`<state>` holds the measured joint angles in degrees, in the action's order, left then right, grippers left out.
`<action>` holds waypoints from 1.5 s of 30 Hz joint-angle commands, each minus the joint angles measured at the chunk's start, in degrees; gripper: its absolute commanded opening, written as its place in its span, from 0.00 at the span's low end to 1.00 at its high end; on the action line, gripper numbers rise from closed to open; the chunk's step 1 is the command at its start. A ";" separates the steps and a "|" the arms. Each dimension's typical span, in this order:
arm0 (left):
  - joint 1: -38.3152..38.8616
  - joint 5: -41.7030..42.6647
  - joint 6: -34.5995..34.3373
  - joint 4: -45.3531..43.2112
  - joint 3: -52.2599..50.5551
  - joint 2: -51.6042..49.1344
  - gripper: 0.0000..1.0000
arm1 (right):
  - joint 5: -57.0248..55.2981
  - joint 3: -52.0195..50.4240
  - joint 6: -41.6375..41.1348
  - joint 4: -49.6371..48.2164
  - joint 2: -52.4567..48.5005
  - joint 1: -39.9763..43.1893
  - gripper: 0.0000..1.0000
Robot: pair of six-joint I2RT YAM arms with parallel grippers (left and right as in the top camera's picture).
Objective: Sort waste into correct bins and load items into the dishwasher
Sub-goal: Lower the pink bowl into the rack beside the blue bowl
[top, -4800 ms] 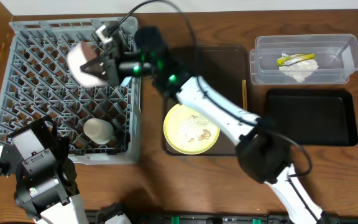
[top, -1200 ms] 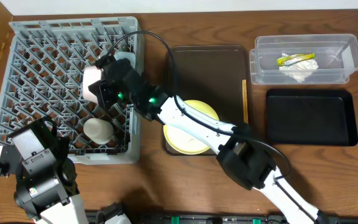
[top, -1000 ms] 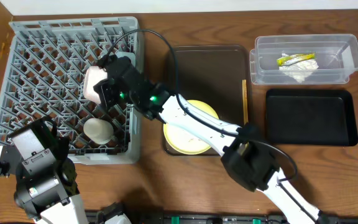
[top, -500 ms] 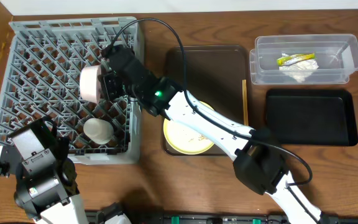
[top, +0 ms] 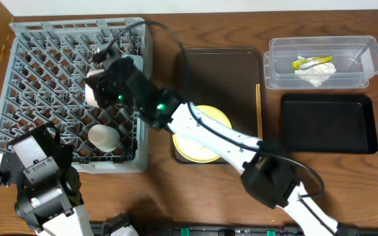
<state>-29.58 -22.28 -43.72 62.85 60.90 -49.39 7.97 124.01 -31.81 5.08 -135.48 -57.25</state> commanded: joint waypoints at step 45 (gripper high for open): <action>-0.24 -0.92 -0.52 0.22 1.20 0.04 0.94 | -6.88 -0.09 -2.51 8.44 -2.01 1.27 0.31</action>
<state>-29.58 -22.28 -43.72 62.85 60.90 -49.39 -1.30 124.01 -34.33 15.31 -135.57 -55.90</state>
